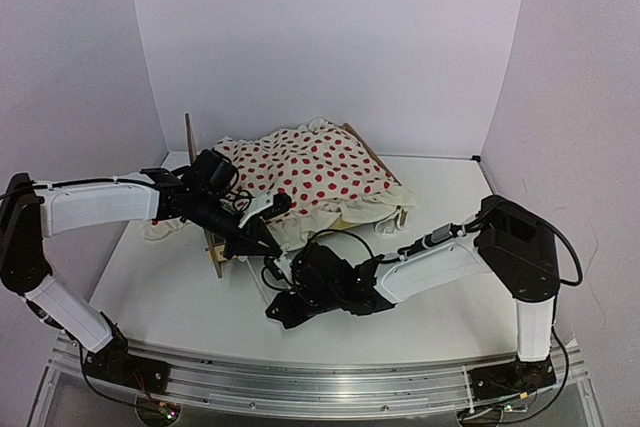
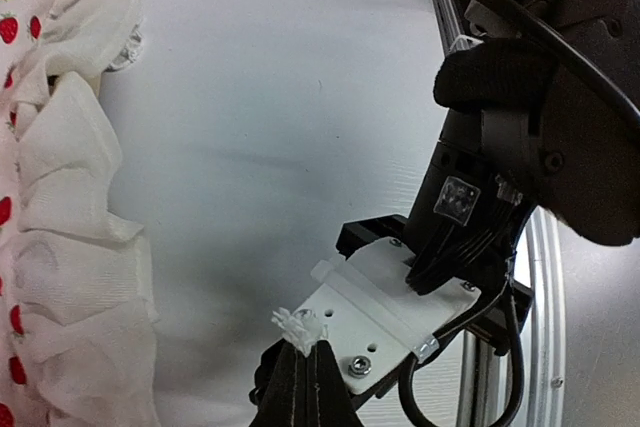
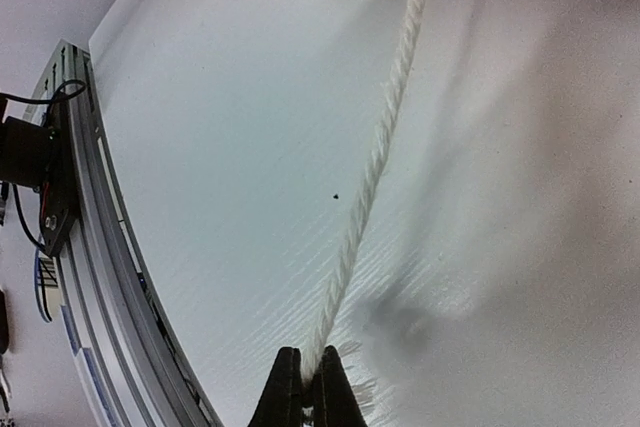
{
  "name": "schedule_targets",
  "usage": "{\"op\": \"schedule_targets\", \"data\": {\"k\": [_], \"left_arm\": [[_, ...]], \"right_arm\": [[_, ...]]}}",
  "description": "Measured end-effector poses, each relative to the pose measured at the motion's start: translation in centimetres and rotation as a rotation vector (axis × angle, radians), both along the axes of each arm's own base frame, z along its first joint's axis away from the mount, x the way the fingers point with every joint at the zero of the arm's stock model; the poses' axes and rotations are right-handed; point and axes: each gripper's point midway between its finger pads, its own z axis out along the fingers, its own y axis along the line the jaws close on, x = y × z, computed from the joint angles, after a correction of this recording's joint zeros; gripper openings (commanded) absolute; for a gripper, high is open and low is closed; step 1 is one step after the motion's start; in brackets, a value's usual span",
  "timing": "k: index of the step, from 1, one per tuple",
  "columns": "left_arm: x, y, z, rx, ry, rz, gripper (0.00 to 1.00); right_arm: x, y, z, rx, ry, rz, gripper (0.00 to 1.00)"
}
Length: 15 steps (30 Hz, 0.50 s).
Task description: Set up the pet bed
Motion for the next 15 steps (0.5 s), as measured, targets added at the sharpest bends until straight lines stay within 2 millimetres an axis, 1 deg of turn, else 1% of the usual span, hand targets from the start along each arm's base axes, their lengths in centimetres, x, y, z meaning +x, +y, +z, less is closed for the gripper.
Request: {"op": "schedule_targets", "data": {"k": [2,3,4,7,8,9,10,11,12,13,14,15], "left_arm": [[-0.3,-0.5,-0.5,-0.003,0.028,0.014,0.00],[-0.2,-0.7,-0.9,-0.003,0.047,0.033,0.04],[-0.2,-0.7,-1.1,-0.005,0.054,0.040,0.09],[0.1,-1.0,-1.9,-0.011,0.066,0.069,0.28],[0.3,-1.2,-2.0,-0.015,0.060,0.074,0.32],[0.3,-1.3,-2.1,-0.015,0.060,0.078,0.32],[0.3,-1.2,-2.2,-0.015,0.064,0.083,0.30],[0.3,-1.2,-2.3,-0.015,0.069,0.085,0.22],[0.2,-1.2,-2.4,-0.016,0.076,0.085,0.12],[0.1,-1.2,-2.4,-0.017,0.083,0.084,0.06],[-0.1,-1.2,-2.3,-0.016,0.091,0.085,0.02],[-0.2,-1.1,-2.2,-0.015,0.101,0.088,0.00]], "right_arm": [[-0.1,-0.3,-0.4,-0.016,-0.004,-0.002,0.00],[-0.1,-0.5,-0.7,-0.028,-0.003,-0.003,0.00],[-0.2,-0.7,-0.9,-0.037,-0.001,-0.004,0.00],[-0.3,-1.0,-1.2,-0.056,0.001,0.003,0.00],[-0.5,-0.9,-1.2,-0.056,0.001,0.013,0.00],[-0.8,-0.8,-1.2,-0.056,0.004,0.023,0.00],[-1.1,-0.8,-1.3,-0.055,0.008,0.030,0.00],[-1.2,-0.7,-1.3,-0.054,0.012,0.037,0.00],[-1.4,-0.7,-1.3,-0.053,0.016,0.041,0.00],[-1.5,-0.7,-1.3,-0.052,0.021,0.045,0.00],[-1.5,-0.7,-1.3,-0.051,0.025,0.045,0.00],[-1.5,-0.7,-1.3,-0.050,0.029,0.045,0.00]]}}
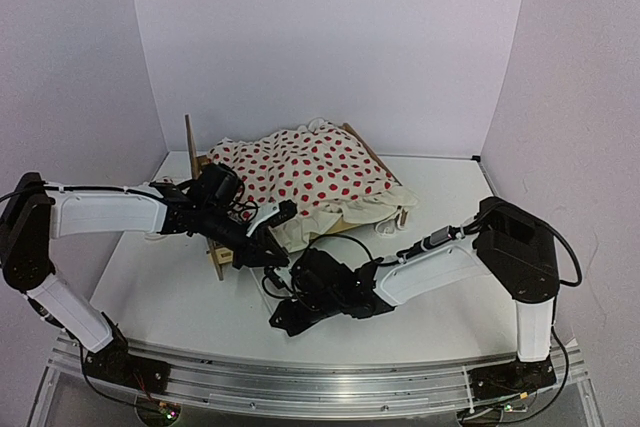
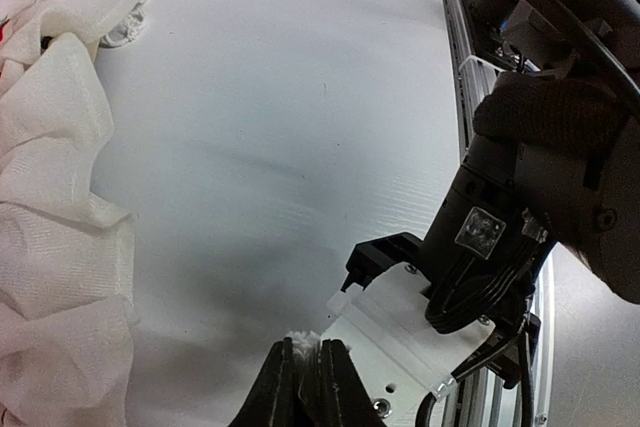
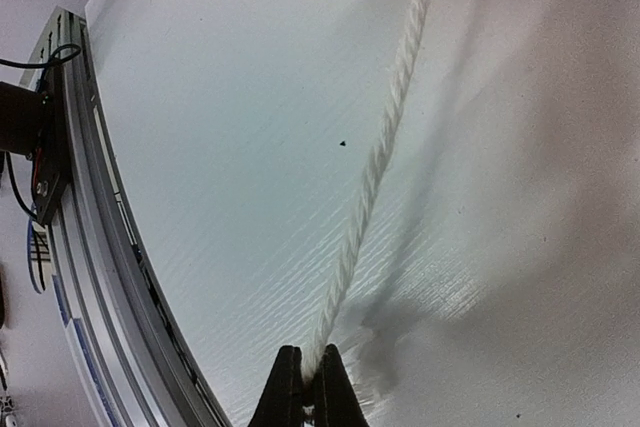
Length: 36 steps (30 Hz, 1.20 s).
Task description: Set up the pet bed
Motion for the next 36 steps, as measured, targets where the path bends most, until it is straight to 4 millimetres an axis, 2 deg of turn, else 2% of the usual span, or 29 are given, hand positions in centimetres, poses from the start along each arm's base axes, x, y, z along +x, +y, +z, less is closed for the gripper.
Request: {"op": "schedule_targets", "data": {"k": [3,6,9,11,14,18,25,27,29,31,33,36], "left_arm": [[0.6,0.6,0.2,0.005,0.021,0.047,0.00],[2.9,2.3,-0.1,0.026,0.042,0.154,0.00],[4.6,4.0,-0.8,0.066,0.065,0.248,0.00],[4.8,4.4,-1.0,0.080,0.068,0.267,0.00],[4.7,4.6,-1.3,0.091,0.072,0.267,0.00],[3.9,4.4,-1.7,0.092,0.080,0.242,0.00],[1.2,3.1,-2.9,0.103,0.082,0.154,0.01],[1.0,3.0,-3.0,0.102,0.079,0.150,0.16],[1.0,3.0,-3.3,0.104,0.071,0.150,0.39],[1.5,3.2,-3.4,0.117,0.051,0.168,0.55],[2.1,3.5,-3.6,0.131,0.025,0.181,0.60],[2.4,4.0,-3.6,0.160,0.004,0.186,0.63]], "right_arm": [[-0.1,0.2,0.2,0.012,-0.001,0.006,0.00],[-0.1,0.8,0.9,0.045,-0.018,0.020,0.00],[-0.3,1.6,2.2,0.093,-0.037,0.032,0.00],[-0.2,1.9,3.0,0.118,-0.046,0.032,0.00],[-0.2,2.0,4.0,0.143,-0.056,0.032,0.00],[-0.2,2.0,4.4,0.153,-0.058,0.036,0.00],[-0.8,2.5,5.2,0.159,-0.038,0.078,0.00],[-0.9,2.3,4.9,0.149,-0.031,0.084,0.00],[-0.9,2.2,4.8,0.142,-0.026,0.087,0.00],[-1.3,2.1,4.7,0.137,-0.026,0.106,0.00],[-1.8,2.2,4.7,0.138,-0.023,0.125,0.00],[-2.2,2.3,4.7,0.140,-0.019,0.138,0.00]]}}
